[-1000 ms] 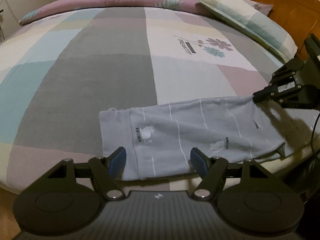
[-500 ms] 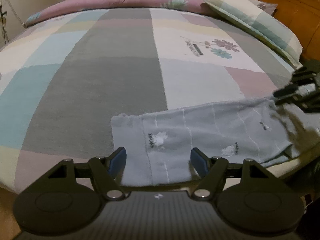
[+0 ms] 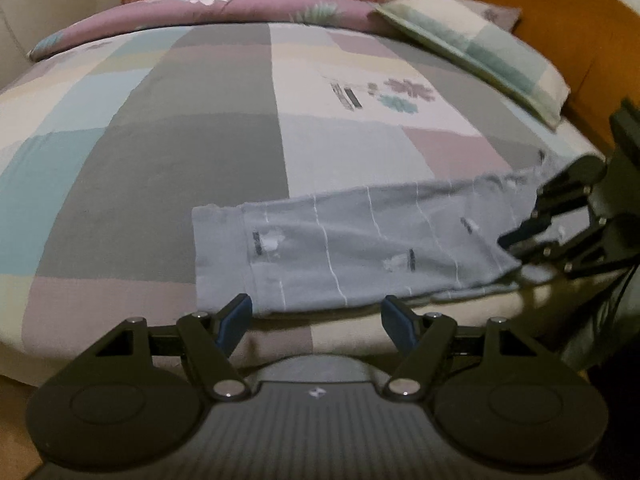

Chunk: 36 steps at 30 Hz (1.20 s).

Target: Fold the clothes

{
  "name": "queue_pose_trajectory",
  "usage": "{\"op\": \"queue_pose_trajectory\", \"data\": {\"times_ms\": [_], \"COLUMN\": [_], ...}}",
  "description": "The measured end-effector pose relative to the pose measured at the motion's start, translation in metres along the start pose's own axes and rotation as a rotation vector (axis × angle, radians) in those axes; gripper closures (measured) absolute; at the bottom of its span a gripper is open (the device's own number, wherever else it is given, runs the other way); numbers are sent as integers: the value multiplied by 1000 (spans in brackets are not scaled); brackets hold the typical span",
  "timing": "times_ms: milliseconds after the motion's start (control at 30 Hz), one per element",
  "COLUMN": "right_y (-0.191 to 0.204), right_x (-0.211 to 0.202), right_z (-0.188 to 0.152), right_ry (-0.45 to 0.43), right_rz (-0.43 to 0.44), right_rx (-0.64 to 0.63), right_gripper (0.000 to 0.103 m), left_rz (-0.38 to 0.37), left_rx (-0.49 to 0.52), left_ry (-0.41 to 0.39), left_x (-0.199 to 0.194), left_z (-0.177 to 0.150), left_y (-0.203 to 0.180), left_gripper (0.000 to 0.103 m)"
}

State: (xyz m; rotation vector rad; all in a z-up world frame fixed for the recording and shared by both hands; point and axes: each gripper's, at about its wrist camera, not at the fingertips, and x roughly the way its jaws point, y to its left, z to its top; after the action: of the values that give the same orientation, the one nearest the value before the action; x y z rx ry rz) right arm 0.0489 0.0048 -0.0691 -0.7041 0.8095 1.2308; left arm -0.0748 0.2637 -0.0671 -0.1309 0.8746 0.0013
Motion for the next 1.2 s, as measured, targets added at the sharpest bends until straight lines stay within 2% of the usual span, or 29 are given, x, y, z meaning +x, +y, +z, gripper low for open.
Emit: {"op": "queue_pose_trajectory", "data": {"times_ms": [233,367,500,600,767,967,1000,1067,1100,1200], "right_y": [8,3,-11,-20,-28,-27,-26,-22,-21,-23], "right_x": [-12,-23,-21,-1,52,89,92,91,90,86], "right_z": [-9,-4,28,66,116,134,135,133,132,130], "right_ry": [0,-35,-91,-124,-114,-72,-67,-73,-75,-81], "right_rz": [13,-4,-3,16,72,128,132,126,122,121], "right_rx": [20,36,14,-55,-126,-167,-177,-207,-221,-210], "right_gripper": [80,80,80,80,78,78,79,93,96,99], "left_rz": [1,5,12,15,44,53,51,44,41,31], "left_rx": [-66,-66,-39,-15,6,4,3,1,2,5], "left_ry": [-35,-80,-61,-35,-29,-16,-16,-15,-14,-14], "left_x": [7,-3,-10,-15,-19,-10,-9,-7,-7,-4], "left_z": [6,16,12,9,9,10,9,9,9,10], "left_y": [18,25,22,16,12,12,12,13,13,13], "left_gripper": [32,32,31,30,25,25,25,25,25,24]}}
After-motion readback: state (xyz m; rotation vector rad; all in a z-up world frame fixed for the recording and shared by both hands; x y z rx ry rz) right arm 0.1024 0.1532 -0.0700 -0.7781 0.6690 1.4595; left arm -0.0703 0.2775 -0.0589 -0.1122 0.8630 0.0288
